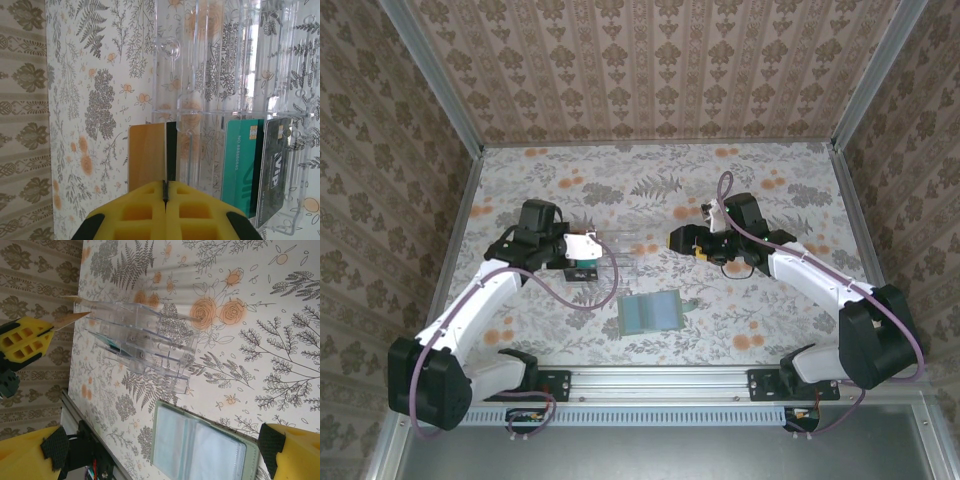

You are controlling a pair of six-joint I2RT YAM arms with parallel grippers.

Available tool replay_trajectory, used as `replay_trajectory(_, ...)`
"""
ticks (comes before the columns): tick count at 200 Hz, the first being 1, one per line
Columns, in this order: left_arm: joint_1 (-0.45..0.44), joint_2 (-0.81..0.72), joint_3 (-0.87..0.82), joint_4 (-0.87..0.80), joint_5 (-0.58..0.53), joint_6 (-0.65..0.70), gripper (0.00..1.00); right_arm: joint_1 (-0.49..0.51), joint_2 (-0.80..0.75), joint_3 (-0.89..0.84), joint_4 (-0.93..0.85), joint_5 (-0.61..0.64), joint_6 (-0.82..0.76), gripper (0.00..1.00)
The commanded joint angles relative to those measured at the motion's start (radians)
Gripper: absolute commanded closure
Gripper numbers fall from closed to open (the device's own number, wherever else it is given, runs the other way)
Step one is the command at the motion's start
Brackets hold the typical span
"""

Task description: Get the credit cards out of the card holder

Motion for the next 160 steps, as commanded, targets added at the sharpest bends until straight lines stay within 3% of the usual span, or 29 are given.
replay_trajectory(1,0.002,0.000,0.020,-0.027,0.010,0.056,1.00,-0.005,0.012,0.015,0.031,-0.023,0.015,0.00)
replay_trajectory(96,0.024,0.070,-0.011,0.064,0.014,0.036,1.00,-0.009,0.012,0.015,0.032,-0.025,0.015,0.00)
replay_trajectory(111,0.027,0.073,-0.015,0.070,0.011,0.029,0.82,-0.010,0.012,0.015,0.032,-0.025,0.016,0.00)
replay_trajectory(120,0.031,0.075,-0.018,0.078,0.009,0.024,0.76,-0.010,0.012,0.015,0.034,-0.028,0.016,0.00)
replay_trajectory(160,0.042,0.095,-0.016,0.109,0.003,0.007,0.71,-0.011,0.045,0.019,0.044,-0.037,0.022,0.00)
